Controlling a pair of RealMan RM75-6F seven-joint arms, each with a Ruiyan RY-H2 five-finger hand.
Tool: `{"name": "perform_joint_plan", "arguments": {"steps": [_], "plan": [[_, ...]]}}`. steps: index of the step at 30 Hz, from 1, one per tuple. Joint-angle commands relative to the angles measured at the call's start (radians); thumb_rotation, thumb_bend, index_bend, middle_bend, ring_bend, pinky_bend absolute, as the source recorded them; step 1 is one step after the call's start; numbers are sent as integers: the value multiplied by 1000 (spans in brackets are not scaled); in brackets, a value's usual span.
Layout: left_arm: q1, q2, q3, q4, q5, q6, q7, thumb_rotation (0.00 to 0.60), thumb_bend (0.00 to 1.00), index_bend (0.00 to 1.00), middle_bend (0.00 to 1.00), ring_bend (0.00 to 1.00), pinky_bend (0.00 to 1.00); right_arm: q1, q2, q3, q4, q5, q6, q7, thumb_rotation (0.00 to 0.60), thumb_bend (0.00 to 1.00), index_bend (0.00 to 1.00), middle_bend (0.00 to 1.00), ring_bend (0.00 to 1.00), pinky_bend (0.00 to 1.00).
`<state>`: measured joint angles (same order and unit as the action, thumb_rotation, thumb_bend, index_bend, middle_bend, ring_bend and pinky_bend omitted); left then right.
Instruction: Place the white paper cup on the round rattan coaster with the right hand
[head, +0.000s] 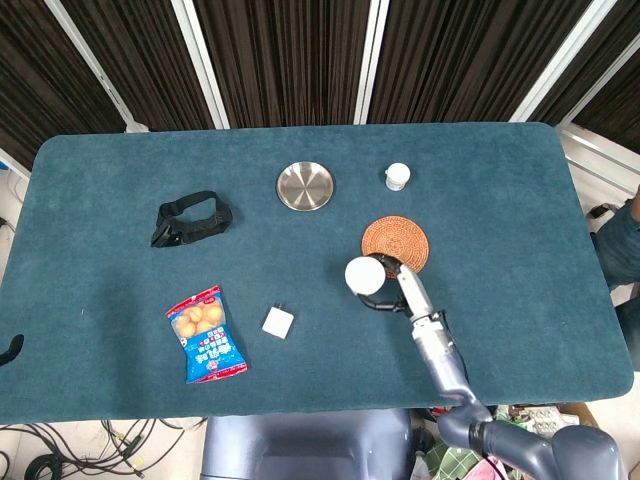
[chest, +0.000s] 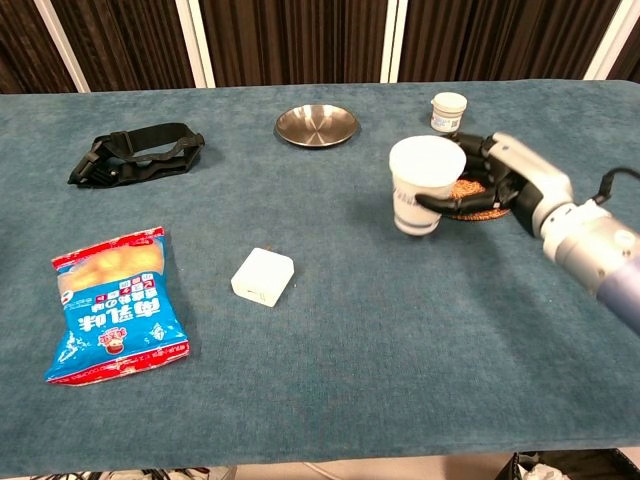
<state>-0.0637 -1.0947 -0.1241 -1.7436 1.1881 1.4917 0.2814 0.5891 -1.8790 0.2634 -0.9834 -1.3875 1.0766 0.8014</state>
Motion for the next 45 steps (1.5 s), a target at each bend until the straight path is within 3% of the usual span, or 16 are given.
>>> {"name": "perform_joint_plan", "arguments": {"steps": [1, 21, 30, 34, 40, 45], "plan": [[0, 1, 0, 0, -1, 0, -1, 600, 264, 0, 30, 0, 0, 34, 11, 44, 48, 47, -53, -10, 600, 188, 350, 309, 325, 128], [0, 1, -2, 0, -7, 0, 3, 600, 264, 0, 30, 0, 0, 123, -31, 136, 315, 162, -176, 9, 600, 188, 351, 299, 308, 128], [0, 1, -3, 0, -9, 1, 4, 600, 264, 0, 30, 0, 0, 142, -65, 131, 379, 162, -198, 43, 600, 182, 345, 289, 300, 128], [1, 2, -3, 0, -9, 1, 3, 600, 263, 0, 30, 0, 0, 144, -71, 123, 389, 156, -202, 54, 600, 138, 243, 230, 248, 128], [0, 2, -3, 0, -10, 0, 4, 600, 264, 0, 30, 0, 0, 143, -57, 99, 381, 136, -218, 65, 600, 57, 60, 41, 68, 124], [1, 2, -2, 0, -10, 1, 5, 600, 263, 0, 30, 0, 0, 137, -27, 87, 351, 127, -231, 72, 600, 25, 3, 0, 18, 116]]}}
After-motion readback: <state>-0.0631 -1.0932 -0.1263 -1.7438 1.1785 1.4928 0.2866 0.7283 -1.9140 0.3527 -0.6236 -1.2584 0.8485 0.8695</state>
